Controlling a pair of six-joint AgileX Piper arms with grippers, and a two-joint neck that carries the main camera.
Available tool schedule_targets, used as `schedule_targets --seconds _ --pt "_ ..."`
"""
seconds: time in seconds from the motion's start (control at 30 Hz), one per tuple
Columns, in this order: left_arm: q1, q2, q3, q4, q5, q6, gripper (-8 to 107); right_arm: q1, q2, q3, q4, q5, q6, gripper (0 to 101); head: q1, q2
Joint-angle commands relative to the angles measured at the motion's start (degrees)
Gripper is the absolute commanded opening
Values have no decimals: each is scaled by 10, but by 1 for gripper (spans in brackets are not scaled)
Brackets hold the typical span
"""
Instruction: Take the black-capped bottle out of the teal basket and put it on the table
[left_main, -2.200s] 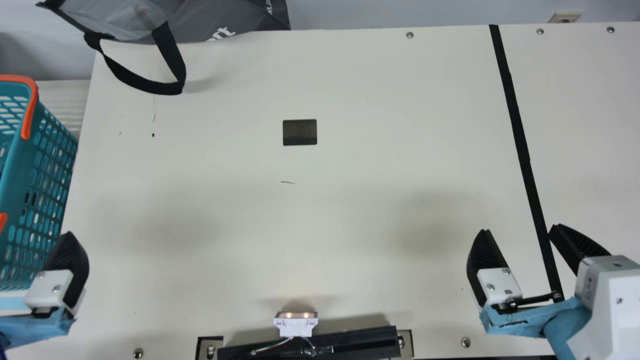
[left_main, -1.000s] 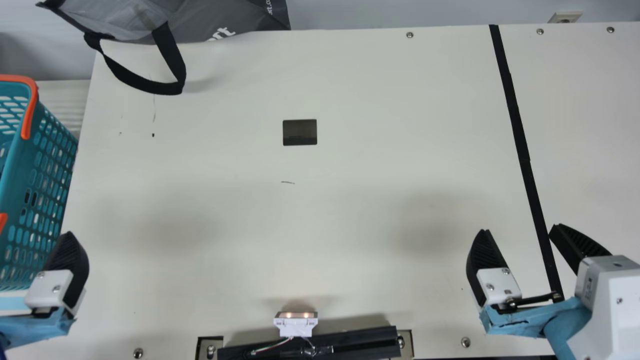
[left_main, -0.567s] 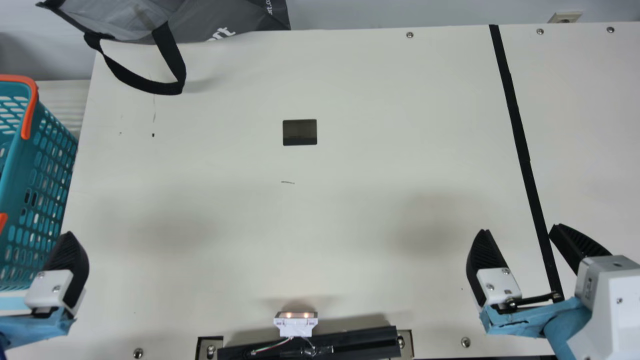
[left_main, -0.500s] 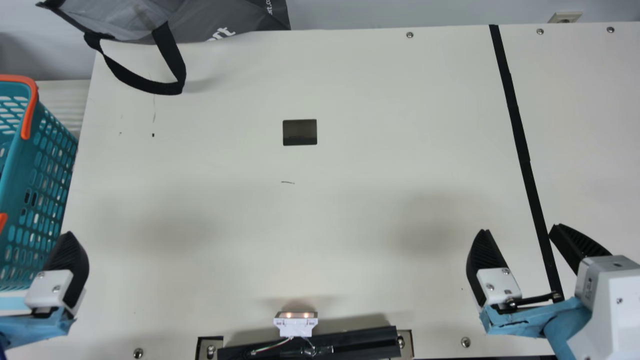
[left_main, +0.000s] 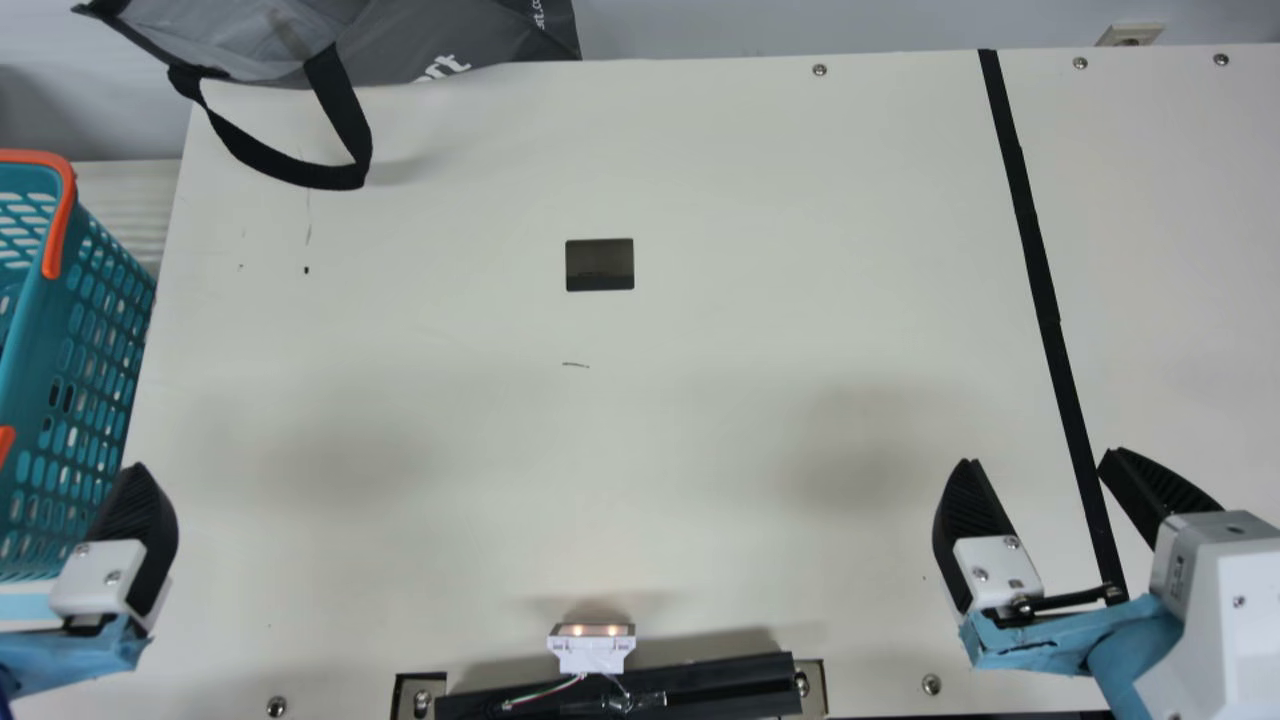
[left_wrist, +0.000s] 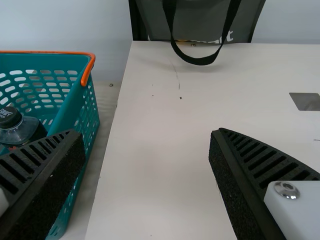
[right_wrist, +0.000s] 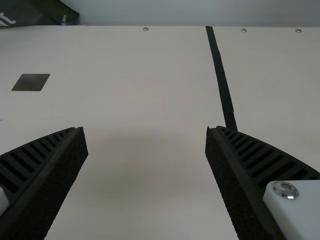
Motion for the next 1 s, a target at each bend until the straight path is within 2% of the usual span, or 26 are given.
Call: schedule_targets --seconds 0.0,0.4,0.77,0.97 --pt "0 0 0 0 0 0 107 0 0 0 0 0 0 91 -2 5" --pt "0 15 0 -3 -14 2 107 0 0 0 0 -1 0 91 -2 5" --pt "-3 150 -24 -2 -123 -3 107 0 0 0 0 -1 0 91 -2 5" --pt "7 219 -49 2 -165 -9 107 0 0 0 0 -1 0 91 -2 5"
